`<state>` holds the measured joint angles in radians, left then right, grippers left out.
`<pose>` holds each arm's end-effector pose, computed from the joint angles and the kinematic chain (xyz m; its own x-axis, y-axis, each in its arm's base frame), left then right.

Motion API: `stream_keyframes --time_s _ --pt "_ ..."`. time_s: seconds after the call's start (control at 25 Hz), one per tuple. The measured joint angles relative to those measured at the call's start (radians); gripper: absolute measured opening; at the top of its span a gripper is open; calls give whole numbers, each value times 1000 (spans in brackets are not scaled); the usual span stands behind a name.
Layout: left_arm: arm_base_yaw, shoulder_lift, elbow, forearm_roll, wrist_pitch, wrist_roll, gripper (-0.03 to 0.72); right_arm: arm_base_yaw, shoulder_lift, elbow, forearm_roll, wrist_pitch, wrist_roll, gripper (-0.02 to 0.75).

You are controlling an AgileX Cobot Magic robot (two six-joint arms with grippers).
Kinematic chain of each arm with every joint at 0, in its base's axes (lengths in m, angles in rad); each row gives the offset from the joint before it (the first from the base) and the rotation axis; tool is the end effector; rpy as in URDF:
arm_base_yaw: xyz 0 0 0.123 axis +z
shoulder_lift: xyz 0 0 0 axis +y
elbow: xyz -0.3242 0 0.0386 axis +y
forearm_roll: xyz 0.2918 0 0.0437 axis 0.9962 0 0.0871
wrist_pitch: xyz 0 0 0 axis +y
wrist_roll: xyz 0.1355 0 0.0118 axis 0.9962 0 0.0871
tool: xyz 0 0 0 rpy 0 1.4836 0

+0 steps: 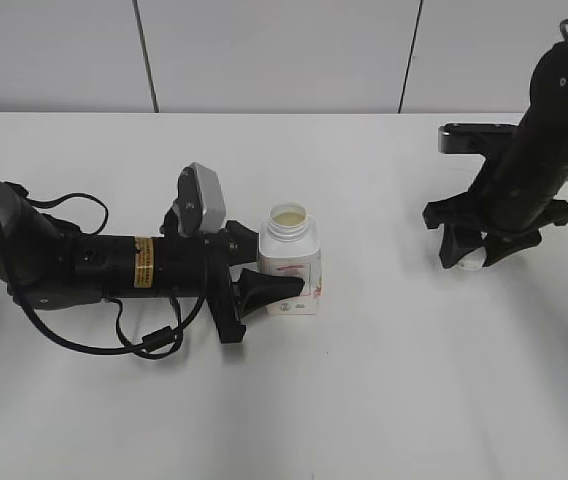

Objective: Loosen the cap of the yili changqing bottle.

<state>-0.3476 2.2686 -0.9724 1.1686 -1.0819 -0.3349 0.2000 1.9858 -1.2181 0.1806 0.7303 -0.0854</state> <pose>0.3626 -0.2489 0.0345 -0.0459 0.3139 -0.9483 0.9820 0.1885 0.0149 0.4171 0.1012 0.0998 -0.9758 -0.1474 -0.1613 -0.1685 0.9776 0.1263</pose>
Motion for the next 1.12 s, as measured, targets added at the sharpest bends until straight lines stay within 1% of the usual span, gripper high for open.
stream_keyframes --time_s 0.16,0.4,0.48,0.56,0.6,0.64,0.76,0.92,1.0,1.12 --pt "0 0 0 0 0 0 358 0 37 4 0 -55 69 392" --pt "0 0 0 0 0 2 358 -1 65 5 0 -69 50 400" --pt "0 0 0 0 0 2 358 -1 65 4 0 -72 47 455" --pt "0 0 0 0 0 2 358 -1 65 -1 0 -72 44 544" --pt "0 0 0 0 0 2 358 -1 65 -3 0 -72 42 574" --pt "0 0 0 2 0 2 361 -1 64 -4 0 -72 31 588" --pt "0 0 0 13 -3 3 412 -1 59 -4 0 -62 9 599" --pt "8 0 0 55 -10 3 520 -1 51 -4 13 -29 -4 595" --pt "18 0 0 80 -14 3 547 -1 42 -4 29 -24 -22 593" --pt "38 0 0 124 -18 1 559 -1 26 -4 46 -22 -39 592"
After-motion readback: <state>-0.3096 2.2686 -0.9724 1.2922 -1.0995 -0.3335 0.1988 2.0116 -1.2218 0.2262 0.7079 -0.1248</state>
